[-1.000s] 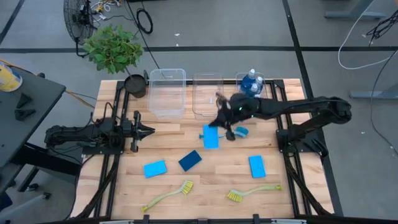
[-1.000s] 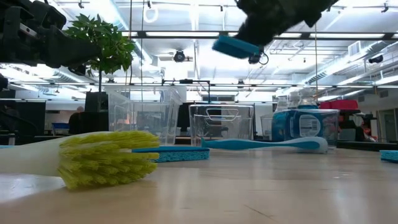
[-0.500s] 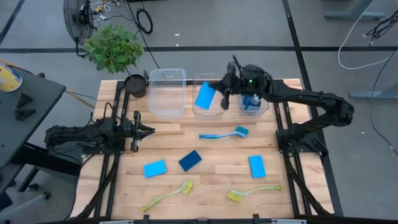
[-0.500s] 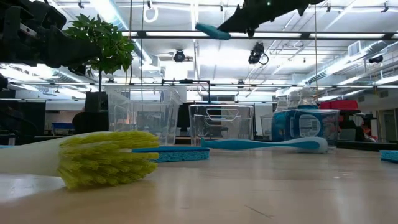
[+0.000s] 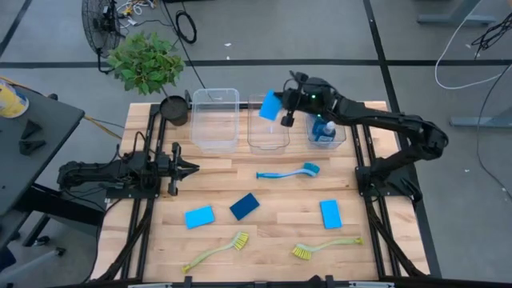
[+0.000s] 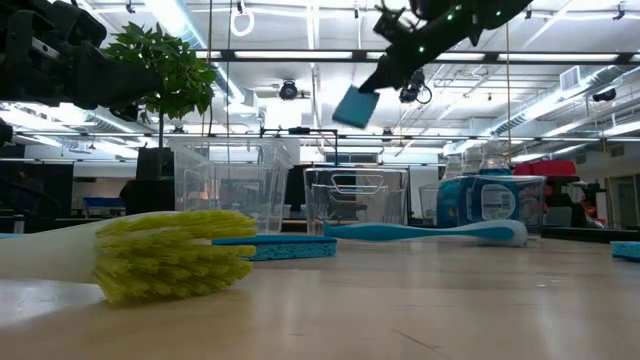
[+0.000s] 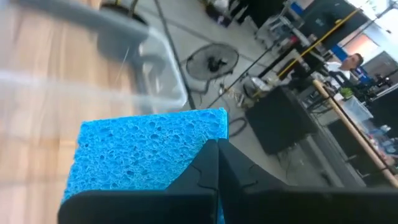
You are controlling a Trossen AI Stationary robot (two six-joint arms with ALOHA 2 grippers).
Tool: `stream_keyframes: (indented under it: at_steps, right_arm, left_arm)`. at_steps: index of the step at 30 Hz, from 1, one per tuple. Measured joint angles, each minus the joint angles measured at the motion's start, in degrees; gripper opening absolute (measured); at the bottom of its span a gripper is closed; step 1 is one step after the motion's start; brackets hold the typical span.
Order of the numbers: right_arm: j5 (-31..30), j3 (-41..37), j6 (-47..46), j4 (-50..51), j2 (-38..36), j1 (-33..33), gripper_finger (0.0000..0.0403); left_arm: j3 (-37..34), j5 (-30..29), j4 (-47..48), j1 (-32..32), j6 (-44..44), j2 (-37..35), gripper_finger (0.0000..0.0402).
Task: Pick & Place Kitchen Sink Supplies
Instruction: Put the blue sponge into the middle transparent bin
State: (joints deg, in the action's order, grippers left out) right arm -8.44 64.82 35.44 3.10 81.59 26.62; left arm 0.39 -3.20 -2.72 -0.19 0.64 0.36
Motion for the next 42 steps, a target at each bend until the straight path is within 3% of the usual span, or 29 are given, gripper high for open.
stream_keyframes:
  at_steps: [14, 29, 37, 42]
  right_arm:
    - [-0.86, -0.04, -0.44, 0.75, 11.75, -0.01, 0.0]
    - [5.07, -0.07, -3.46, 0.77, 20.17, -0.03, 0.0]
    - [11.92, -0.07, -3.47, 0.46, 21.6, -0.03, 0.0]
    - [12.39, -0.07, -5.09, 0.88, 22.57, -0.07, 0.0]
  left_arm:
    - [0.02, 0.0, 0.0, 0.01, 0.02, 0.0, 0.0044]
    - [0.02, 0.0, 0.0, 0.02, 0.02, 0.0, 0.0044]
    - [0.02, 0.0, 0.0, 0.02, 0.0, 0.0, 0.0044]
    - [0.02, 0.0, 0.0, 0.0, 0.02, 0.0, 0.0044]
